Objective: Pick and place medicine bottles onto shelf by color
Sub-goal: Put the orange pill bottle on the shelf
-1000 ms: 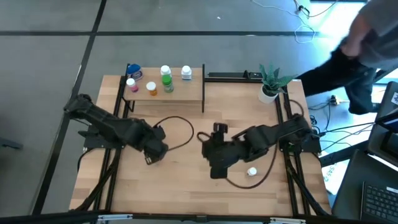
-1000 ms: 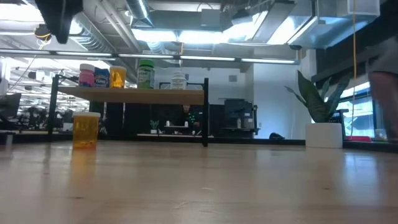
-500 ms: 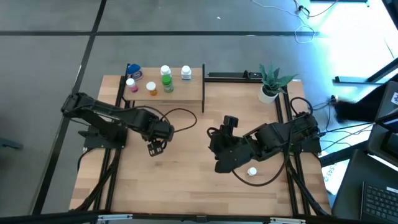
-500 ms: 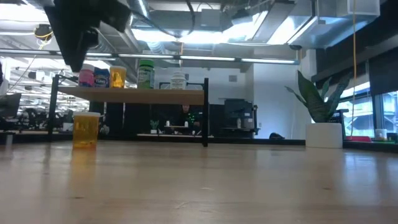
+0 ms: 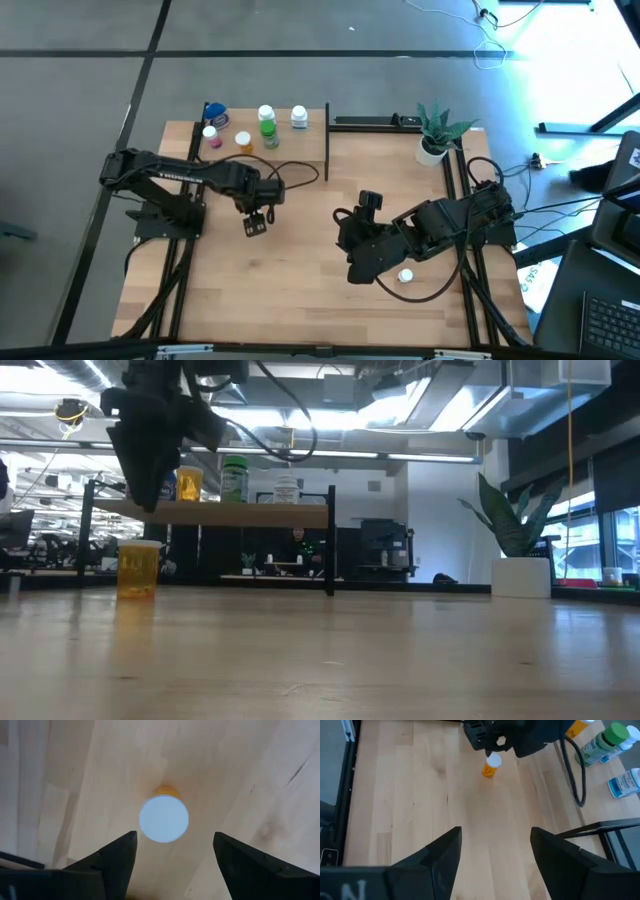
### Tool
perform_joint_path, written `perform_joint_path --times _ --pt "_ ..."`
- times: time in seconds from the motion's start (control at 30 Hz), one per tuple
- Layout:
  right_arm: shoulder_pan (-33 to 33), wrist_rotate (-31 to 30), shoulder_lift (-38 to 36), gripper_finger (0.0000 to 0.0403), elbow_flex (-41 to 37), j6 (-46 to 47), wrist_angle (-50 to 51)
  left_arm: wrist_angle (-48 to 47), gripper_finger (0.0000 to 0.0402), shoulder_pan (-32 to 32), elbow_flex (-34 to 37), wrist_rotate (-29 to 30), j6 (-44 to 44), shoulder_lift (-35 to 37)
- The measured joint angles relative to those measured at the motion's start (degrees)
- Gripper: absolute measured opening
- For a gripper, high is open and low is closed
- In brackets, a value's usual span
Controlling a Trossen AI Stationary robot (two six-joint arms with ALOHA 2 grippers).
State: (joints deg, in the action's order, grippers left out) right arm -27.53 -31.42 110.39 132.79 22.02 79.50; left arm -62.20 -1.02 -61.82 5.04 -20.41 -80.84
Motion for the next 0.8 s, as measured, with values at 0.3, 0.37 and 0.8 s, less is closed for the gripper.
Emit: perform_joint_path --times 0.3,0.37,0.8 --pt "0.0 0.0 0.0 0.0239 0.0 0.0 -0.7 -0.3 0.0257 -2.6 0.0 -0.8 0.1 0.0" --pt "0.0 0.1 0.0 0.0239 0.0 0.2 -0.9 -0.3 0.0257 -3.1 0.0 -2.3 0.8 0.0" --pt "0.8 -6.5 0.2 0.0239 0.0 -2.9 -1.4 -0.3 0.0257 -3.3 0.0 -3.5 1.5 0.0"
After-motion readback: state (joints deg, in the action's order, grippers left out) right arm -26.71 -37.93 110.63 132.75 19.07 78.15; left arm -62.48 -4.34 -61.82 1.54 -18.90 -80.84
